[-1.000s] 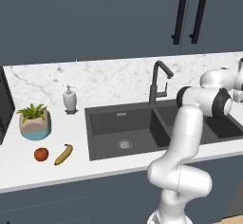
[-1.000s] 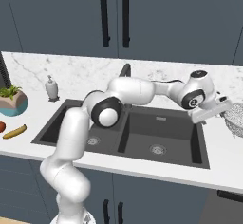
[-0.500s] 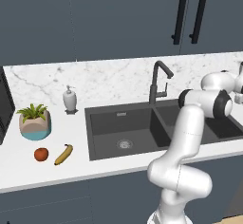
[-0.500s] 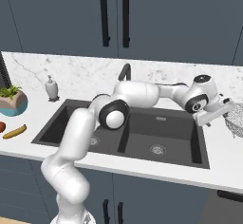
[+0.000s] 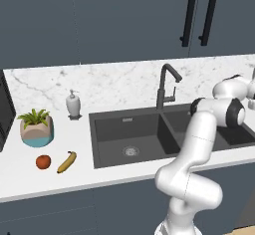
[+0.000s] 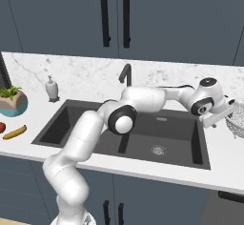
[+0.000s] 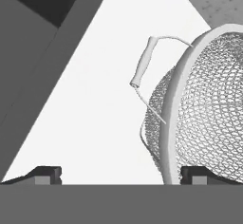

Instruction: Put the colander in the sink, put the banana, orange in the colander, and turn on the sink faucet and pour water over the colander.

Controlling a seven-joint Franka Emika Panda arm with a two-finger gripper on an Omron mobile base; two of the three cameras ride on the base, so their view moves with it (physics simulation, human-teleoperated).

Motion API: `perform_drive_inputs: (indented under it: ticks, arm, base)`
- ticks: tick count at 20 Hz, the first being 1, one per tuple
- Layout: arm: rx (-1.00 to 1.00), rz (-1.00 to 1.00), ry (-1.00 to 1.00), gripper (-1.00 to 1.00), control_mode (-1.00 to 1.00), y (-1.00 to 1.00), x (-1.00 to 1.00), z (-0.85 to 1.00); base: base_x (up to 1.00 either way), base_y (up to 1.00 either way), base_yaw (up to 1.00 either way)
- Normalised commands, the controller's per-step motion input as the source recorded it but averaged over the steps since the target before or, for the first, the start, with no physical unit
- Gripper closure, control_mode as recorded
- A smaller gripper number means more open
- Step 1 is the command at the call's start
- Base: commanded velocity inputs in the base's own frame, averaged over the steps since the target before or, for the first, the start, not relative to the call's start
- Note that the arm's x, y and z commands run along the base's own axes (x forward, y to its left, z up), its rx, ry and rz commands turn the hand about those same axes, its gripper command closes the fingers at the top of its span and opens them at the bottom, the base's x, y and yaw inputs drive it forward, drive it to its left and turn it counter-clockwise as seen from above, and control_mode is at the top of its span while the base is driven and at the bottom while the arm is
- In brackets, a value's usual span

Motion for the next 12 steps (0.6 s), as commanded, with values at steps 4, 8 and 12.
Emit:
perform_drive_inputs:
  ticks: [4, 8, 12]
  arm:
    - [0.0, 0.03, 0.0, -1.0, -1.0, -0.21, 0.19, -0.11]
    - [0.0, 0.02, 0.0, -1.0, -1.0, -0.18, 0.15, -0.16]
    - [0.0, 0.0, 0.03, -1.0, -1.0, -0.15, 0.15, -0.16]
  base:
    - [0.0, 0.0, 0.0]
    - [0.0, 0.0, 0.0]
    - [0.0, 0.0, 0.0]
